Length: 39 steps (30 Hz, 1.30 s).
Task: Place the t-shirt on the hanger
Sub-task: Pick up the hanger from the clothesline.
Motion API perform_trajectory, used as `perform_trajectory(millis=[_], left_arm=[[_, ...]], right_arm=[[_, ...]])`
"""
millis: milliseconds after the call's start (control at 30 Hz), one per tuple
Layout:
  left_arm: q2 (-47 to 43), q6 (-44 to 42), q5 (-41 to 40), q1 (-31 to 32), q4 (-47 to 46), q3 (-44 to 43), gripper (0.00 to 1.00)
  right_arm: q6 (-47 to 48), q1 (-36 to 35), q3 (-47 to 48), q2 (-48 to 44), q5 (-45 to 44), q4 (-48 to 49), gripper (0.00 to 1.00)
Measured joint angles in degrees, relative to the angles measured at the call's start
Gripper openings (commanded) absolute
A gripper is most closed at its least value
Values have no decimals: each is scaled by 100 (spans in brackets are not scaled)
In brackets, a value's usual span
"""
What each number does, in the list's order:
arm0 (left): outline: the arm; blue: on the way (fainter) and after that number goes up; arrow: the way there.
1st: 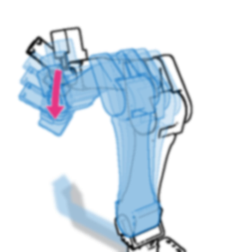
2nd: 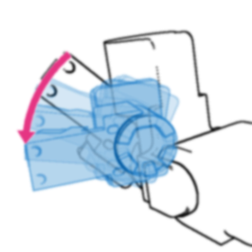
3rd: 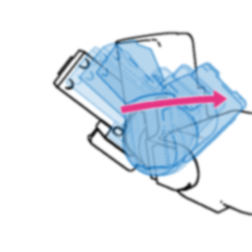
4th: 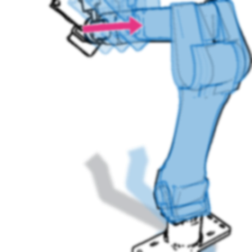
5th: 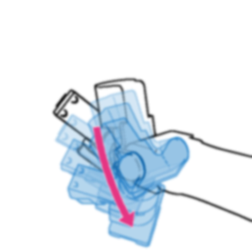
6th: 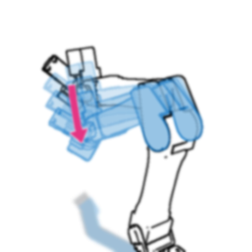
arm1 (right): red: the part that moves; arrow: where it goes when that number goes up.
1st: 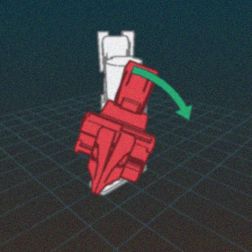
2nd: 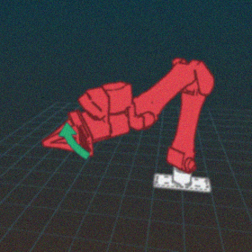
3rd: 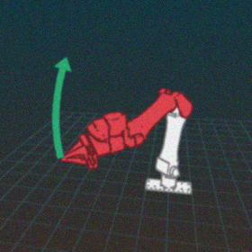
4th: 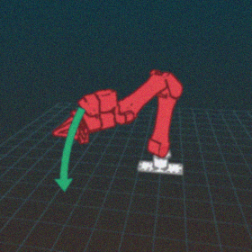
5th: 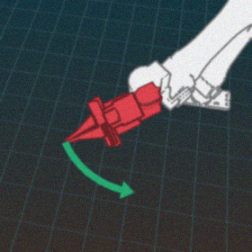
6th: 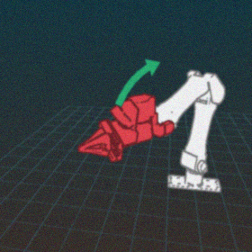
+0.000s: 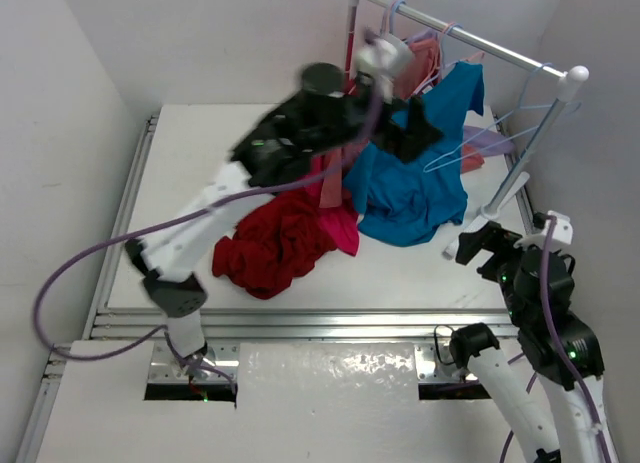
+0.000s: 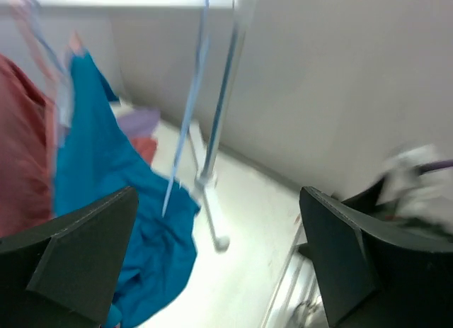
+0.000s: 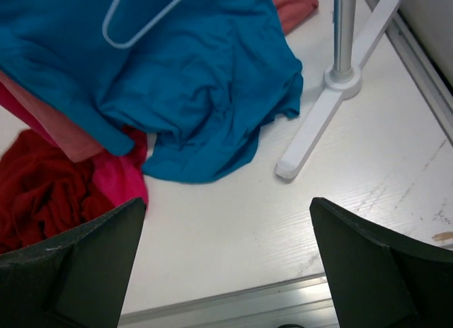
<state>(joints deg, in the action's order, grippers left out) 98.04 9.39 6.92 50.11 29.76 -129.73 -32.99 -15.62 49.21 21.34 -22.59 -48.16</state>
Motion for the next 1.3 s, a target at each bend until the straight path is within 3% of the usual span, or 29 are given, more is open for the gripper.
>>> perform_trajectory(millis=[300, 667, 767, 900, 967, 1033, 1300], left_arm=[[2009, -1582, 37, 354, -190, 424, 90], [2721, -2505, -625, 376, -1338, 422, 80], [2918, -2553, -605, 350, -1449, 251, 59], [3248, -2531, -323, 291, -1541, -131, 17], [3281, -2485, -188, 264, -1537, -131, 6], [3292, -2424, -105, 247, -1537, -131, 0], [3021, -2210, -179, 234, -1545, 122, 0]], right_arm=[[-13, 2, 863, -761, -35, -474, 99], [136, 2, 894, -787, 675, -761, 99], [177, 2, 767, -758, 807, -758, 99], [234, 2, 654, -680, 916, -761, 99], [289, 2, 654, -664, 916, -756, 99], [330, 2, 654, -664, 909, -754, 99], [415, 2, 651, -664, 872, -719, 99]])
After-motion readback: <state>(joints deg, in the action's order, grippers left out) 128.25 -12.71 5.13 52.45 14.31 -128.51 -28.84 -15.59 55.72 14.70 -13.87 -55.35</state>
